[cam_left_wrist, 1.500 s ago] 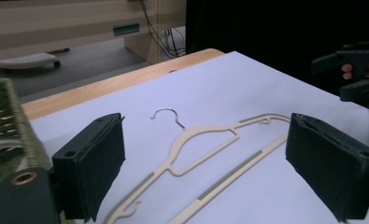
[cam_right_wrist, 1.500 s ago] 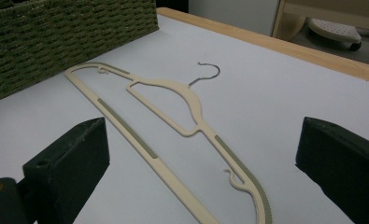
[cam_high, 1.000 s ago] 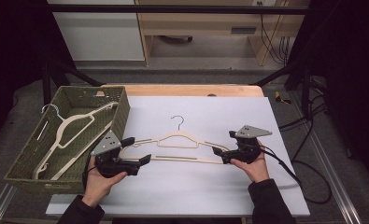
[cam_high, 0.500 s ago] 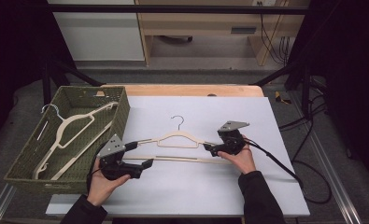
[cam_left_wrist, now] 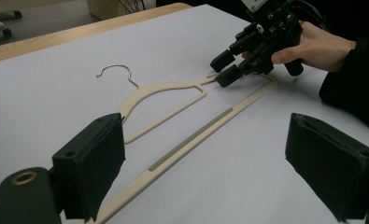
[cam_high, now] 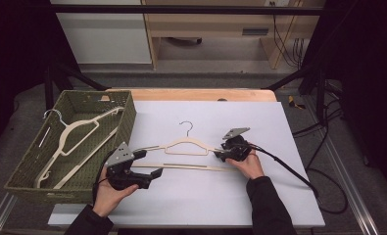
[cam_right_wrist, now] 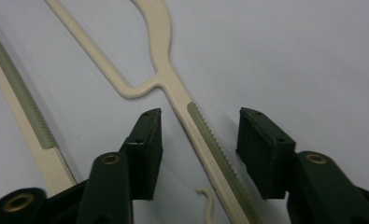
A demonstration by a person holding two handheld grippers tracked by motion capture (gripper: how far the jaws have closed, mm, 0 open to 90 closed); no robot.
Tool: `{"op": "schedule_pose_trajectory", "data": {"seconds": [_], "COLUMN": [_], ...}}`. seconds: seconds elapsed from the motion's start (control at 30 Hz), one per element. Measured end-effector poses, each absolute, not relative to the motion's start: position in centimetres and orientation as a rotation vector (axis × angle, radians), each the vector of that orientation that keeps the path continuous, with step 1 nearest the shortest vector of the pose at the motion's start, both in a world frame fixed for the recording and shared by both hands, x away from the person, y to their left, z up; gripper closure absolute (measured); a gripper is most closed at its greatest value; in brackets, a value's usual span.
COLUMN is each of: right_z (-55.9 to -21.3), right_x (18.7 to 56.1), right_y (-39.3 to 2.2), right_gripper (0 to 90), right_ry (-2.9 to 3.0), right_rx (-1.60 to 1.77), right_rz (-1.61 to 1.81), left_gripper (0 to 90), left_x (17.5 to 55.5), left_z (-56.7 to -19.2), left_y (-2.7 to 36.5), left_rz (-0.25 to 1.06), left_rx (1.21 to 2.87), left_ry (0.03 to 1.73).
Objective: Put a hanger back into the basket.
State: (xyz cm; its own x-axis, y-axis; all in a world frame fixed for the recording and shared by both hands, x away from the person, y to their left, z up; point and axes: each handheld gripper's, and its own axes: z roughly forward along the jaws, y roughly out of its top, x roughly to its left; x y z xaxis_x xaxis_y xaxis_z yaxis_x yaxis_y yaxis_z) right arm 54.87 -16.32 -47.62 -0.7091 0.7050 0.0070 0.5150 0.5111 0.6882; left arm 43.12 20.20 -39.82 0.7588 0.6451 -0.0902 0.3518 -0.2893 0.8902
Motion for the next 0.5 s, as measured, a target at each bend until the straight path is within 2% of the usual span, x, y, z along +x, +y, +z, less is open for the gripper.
{"op": "schedule_pose_trajectory", "data": {"seconds": [0.03, 0.17, 0.2, 0.5], "right_z": [-47.6, -47.5, -47.4, -47.0], "right_x": [55.0, 54.9, 55.0, 54.0], "right_y": [-16.4, -16.5, -16.6, -17.1], "right_gripper": [60.9, 67.9, 75.5, 78.9], "right_ry": [2.486, 2.510, 2.529, 2.613], "right_rx": [0.992, 0.981, 0.974, 0.947], "right_rz": [0.995, 0.984, 0.975, 0.989], "left_gripper": [12.0, 12.2, 12.2, 12.3], "left_x": [43.1, 43.1, 43.1, 43.0], "left_z": [-39.8, -39.8, -39.8, -39.9], "left_y": [20.2, 20.3, 20.3, 20.2], "left_rz": [0.354, 0.358, 0.357, 0.360], "left_rx": [1.904, 1.906, 1.905, 1.912], "left_ry": [0.760, 0.761, 0.762, 0.761]}}
